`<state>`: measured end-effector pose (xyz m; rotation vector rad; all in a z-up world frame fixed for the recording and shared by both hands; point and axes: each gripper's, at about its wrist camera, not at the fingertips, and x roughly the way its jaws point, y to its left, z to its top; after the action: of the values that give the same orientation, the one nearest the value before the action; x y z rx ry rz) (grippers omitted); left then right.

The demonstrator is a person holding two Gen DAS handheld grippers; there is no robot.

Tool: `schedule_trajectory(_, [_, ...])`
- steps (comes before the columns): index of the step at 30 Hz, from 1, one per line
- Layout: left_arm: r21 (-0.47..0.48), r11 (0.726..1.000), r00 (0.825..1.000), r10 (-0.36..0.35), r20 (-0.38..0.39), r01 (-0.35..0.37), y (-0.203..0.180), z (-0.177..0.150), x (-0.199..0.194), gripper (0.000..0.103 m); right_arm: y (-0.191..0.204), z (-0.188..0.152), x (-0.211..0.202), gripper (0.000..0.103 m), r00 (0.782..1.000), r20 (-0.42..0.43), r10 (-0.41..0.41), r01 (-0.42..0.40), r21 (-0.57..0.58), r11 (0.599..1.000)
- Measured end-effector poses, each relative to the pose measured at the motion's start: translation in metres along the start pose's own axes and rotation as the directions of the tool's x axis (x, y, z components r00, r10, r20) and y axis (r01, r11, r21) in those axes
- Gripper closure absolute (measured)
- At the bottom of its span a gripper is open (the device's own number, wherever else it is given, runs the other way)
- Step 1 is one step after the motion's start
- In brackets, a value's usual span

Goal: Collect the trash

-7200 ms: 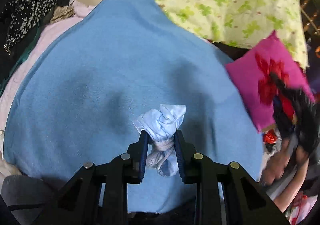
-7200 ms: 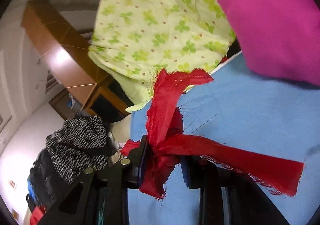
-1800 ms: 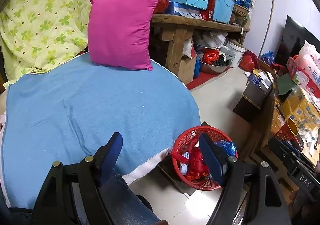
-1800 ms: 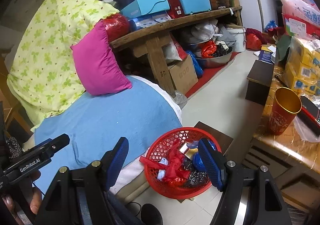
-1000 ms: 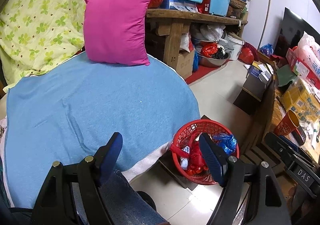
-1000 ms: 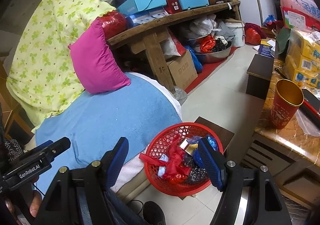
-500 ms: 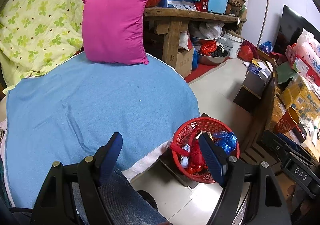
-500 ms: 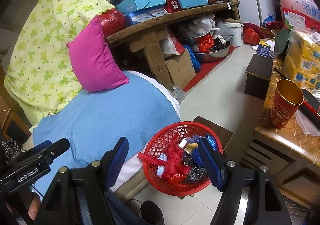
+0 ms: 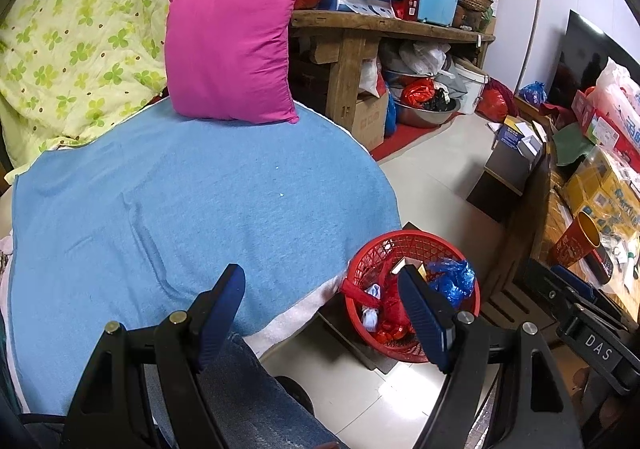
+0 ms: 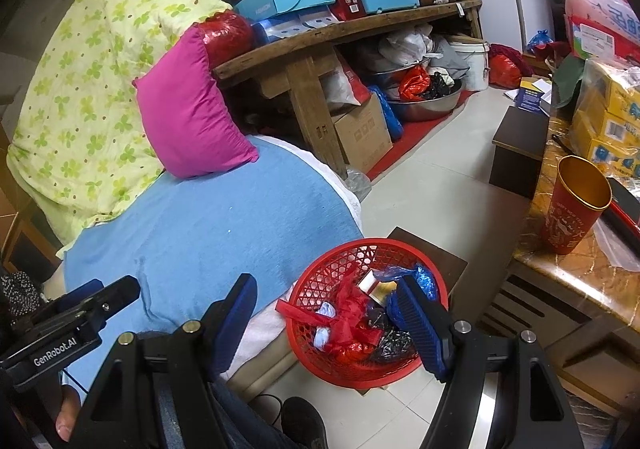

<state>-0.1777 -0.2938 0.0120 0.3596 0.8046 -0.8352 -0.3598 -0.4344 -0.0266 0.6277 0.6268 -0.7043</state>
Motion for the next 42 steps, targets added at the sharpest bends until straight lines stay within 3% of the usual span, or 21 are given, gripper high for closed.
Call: schedule_trajectory(42, [-0.003, 1.0, 1.0, 0.003, -0.007, -0.003, -0.0019, 0.0008, 0.0041, 0.022, 0.0021, 0.0051, 0.0083, 0.028, 1.0, -0.007, 0.014, -0.014, -0.007, 1.0])
